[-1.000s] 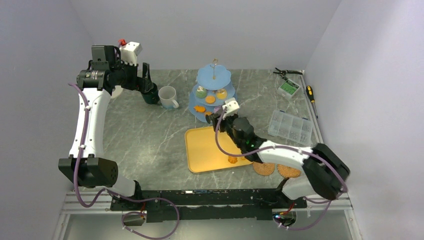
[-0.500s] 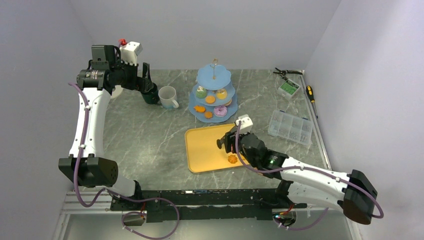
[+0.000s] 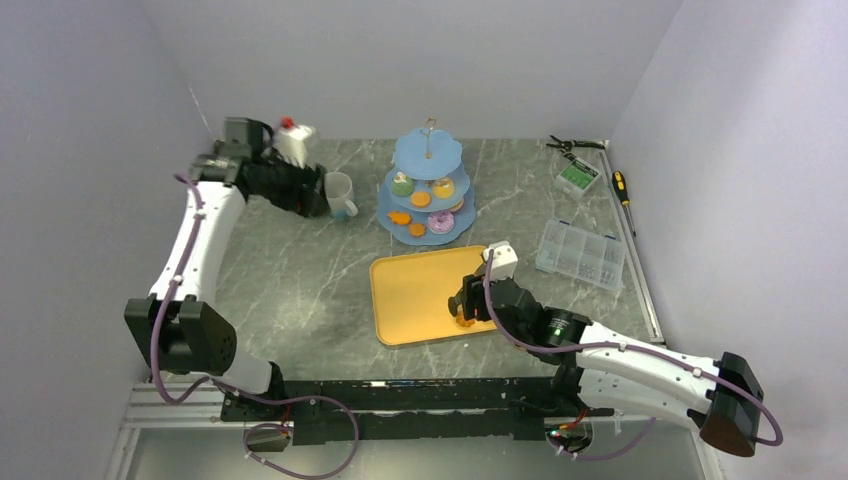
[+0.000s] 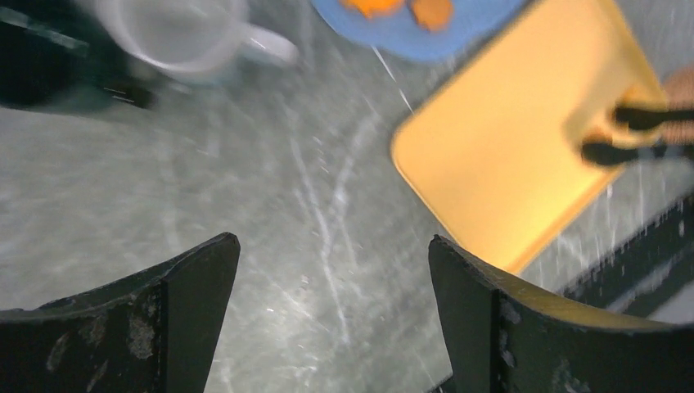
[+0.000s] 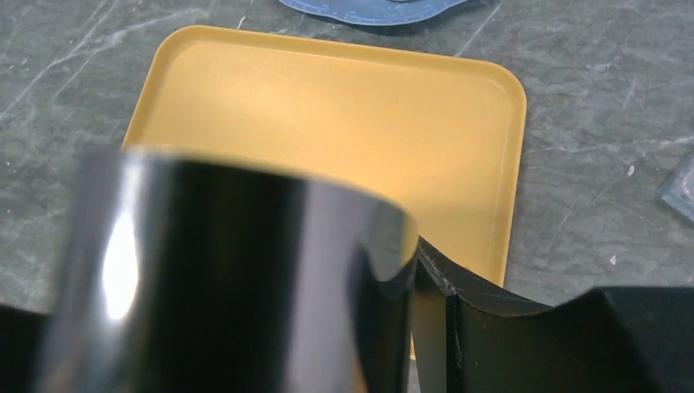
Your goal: Serve the afternoon tea
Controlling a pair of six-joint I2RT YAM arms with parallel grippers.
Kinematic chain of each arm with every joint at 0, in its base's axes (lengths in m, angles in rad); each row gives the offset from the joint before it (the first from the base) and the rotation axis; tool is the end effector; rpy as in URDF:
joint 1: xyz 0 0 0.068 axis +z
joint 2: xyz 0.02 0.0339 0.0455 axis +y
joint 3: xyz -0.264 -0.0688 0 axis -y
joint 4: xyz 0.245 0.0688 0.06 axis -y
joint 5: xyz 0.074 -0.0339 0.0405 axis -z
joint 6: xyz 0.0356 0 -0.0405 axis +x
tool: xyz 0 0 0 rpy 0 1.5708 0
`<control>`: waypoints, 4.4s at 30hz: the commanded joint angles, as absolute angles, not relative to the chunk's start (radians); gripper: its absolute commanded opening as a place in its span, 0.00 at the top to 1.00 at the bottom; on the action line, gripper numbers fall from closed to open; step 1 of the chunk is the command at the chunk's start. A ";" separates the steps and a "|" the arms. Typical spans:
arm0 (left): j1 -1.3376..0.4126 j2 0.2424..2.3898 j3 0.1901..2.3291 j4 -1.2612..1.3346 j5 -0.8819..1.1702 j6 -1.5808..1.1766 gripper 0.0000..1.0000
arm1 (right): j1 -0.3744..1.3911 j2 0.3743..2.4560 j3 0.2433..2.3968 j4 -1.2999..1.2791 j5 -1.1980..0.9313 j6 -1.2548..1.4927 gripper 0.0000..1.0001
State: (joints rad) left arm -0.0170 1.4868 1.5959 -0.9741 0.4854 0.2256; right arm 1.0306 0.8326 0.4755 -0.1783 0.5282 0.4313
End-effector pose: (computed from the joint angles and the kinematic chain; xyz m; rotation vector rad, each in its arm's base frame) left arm 0.3030 -0.0218 0.3826 0.4974 2.3081 -0.4888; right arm 0.1095 0.1477 0.2259 -0.2994 2.0242 0.3617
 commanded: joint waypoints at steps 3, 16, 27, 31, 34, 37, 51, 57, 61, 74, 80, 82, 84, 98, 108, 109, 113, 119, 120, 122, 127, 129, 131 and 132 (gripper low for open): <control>-0.226 1.473 1.330 -0.914 0.398 0.339 0.10 | 1.041 0.805 0.486 -0.183 0.560 0.445 0.40; -0.441 1.712 1.286 -0.782 0.271 0.285 0.16 | 1.043 0.785 0.497 -0.187 0.566 0.426 0.40; -0.533 1.798 1.174 -0.552 0.085 0.273 0.21 | 1.043 0.778 0.503 -0.173 0.561 0.413 0.40; -0.538 1.797 1.130 -0.495 0.035 0.288 0.23 | 1.043 0.771 0.505 -0.182 0.561 0.413 0.41; -0.538 1.800 1.105 -0.473 0.002 0.300 0.25 | 1.044 0.770 0.506 -0.181 0.557 0.413 0.41; -0.538 1.794 1.073 -0.433 -0.064 0.309 0.25 | 1.043 0.777 0.506 -0.178 0.551 0.414 0.41; -0.442 1.772 1.038 -0.379 -0.124 0.319 0.27 | 1.045 0.787 0.504 -0.161 0.524 0.416 0.41; -0.364 1.750 1.025 -0.362 -0.130 0.368 0.28 | 1.051 0.808 0.513 -0.138 0.504 0.408 0.41; -0.324 1.738 1.033 -0.360 -0.124 0.390 0.29 | 1.058 0.847 0.515 -0.095 0.482 0.402 0.41; -0.297 1.652 1.182 -0.512 -0.027 0.344 0.10 | 1.073 1.008 0.562 0.074 0.440 0.329 0.41; -0.290 1.599 1.249 -0.641 0.053 0.324 0.08 | 1.081 0.983 0.539 0.062 0.470 0.318 0.41; -0.288 1.586 1.262 -0.655 0.064 0.317 0.08 | 1.082 0.982 0.528 0.066 0.471 0.316 0.41; -0.287 1.575 1.277 -0.666 0.071 0.309 0.08 | 1.084 0.994 0.522 0.071 0.465 0.312 0.41; -0.284 1.563 1.350 -0.721 0.101 0.285 0.08 | 1.093 1.021 0.485 0.065 0.513 0.298 0.41; -0.284 1.583 1.382 -0.738 0.096 0.276 0.09 | 1.094 1.000 0.456 0.062 0.536 0.290 0.41; -0.284 1.583 1.384 -0.738 0.099 0.277 0.09 | 1.094 0.998 0.451 0.073 0.528 0.289 0.41; -0.284 1.586 1.391 -0.739 0.099 0.274 0.09 | 1.095 1.021 0.455 0.104 0.496 0.286 0.41; -0.284 1.589 1.406 -0.745 0.095 0.273 0.10 | 1.102 1.047 0.451 0.128 0.514 0.286 0.44; -0.284 1.589 1.407 -0.745 0.093 0.273 0.09 | 1.102 1.040 0.446 0.132 0.520 0.285 0.45; -0.284 1.589 1.411 -0.746 0.091 0.276 0.10 | 1.101 1.026 0.441 0.132 0.530 0.278 0.47; -0.284 1.591 1.420 -0.749 0.094 0.272 0.10 | 1.102 0.993 0.433 0.133 0.540 0.260 0.52; -0.284 1.591 1.424 -0.749 0.091 0.272 0.10 | 1.101 0.978 0.435 0.138 0.542 0.249 0.54; -0.284 1.591 1.432 -0.751 0.089 0.271 0.10 | 1.102 0.964 0.448 0.142 0.545 0.231 0.54; -0.282 1.591 1.435 -0.755 0.091 0.269 0.10 | 1.101 0.958 0.458 0.145 0.545 0.218 0.54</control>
State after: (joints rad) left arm -0.2874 1.5986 1.3849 -0.7490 0.0818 0.2897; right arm 1.0958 1.0023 0.4305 0.1020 0.5186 0.2661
